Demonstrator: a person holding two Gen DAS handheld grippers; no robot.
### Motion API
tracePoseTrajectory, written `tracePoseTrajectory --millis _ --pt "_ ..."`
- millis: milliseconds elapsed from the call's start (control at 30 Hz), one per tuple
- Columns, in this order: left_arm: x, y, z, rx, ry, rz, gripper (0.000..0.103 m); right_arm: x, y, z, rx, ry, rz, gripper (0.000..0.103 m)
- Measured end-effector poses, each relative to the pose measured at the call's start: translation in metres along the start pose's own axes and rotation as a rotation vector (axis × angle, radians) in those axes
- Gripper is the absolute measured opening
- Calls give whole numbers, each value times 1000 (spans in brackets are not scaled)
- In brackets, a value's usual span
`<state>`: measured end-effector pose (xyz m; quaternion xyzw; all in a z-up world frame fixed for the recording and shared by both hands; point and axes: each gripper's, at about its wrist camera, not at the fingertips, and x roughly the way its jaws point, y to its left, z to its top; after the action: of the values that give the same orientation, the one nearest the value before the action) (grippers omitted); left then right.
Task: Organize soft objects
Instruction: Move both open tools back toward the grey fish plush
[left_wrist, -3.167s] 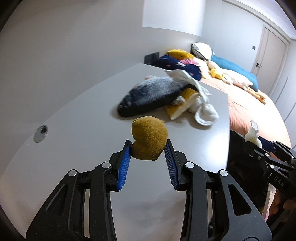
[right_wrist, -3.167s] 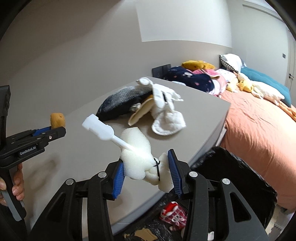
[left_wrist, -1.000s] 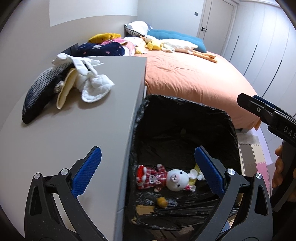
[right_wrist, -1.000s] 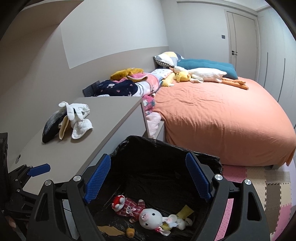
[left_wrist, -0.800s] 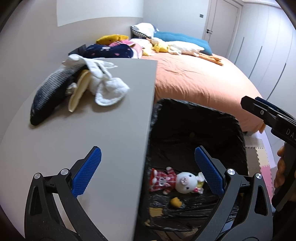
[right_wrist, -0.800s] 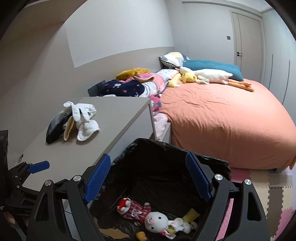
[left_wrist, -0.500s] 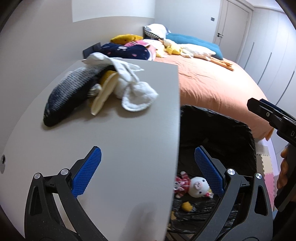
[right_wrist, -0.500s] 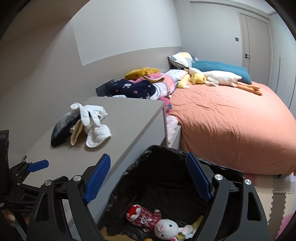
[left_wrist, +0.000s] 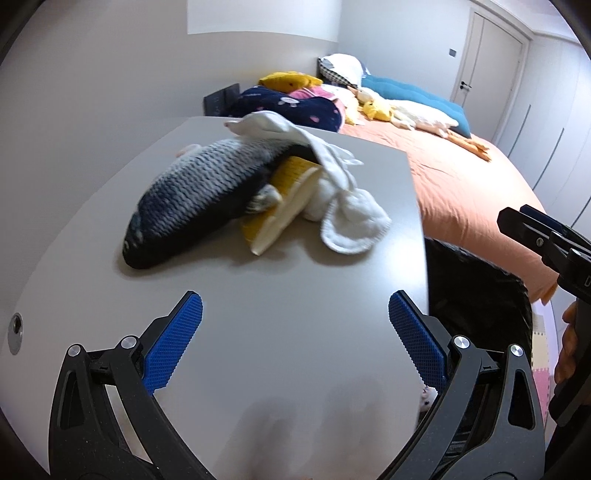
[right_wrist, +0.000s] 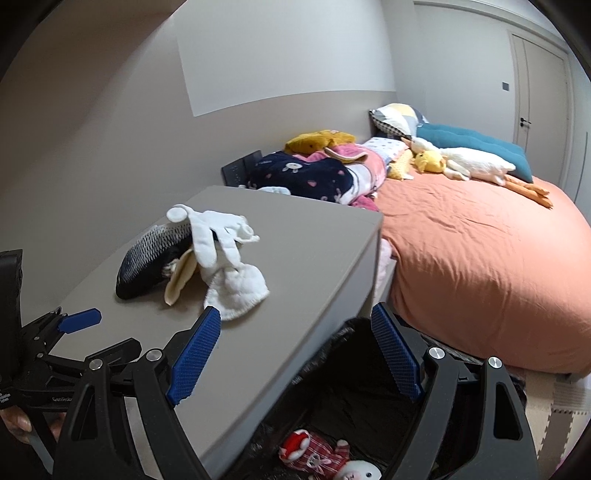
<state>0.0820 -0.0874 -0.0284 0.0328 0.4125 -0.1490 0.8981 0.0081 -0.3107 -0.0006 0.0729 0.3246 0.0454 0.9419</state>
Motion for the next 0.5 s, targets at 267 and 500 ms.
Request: tracePoseTrajectory --millis 267,500 --pt "8 32 19 -21 -22 38 98 29 20 22 -11 3 46 84" --pt "26 59 38 2 -26 74 98 61 43 40 -38 20 87 84"
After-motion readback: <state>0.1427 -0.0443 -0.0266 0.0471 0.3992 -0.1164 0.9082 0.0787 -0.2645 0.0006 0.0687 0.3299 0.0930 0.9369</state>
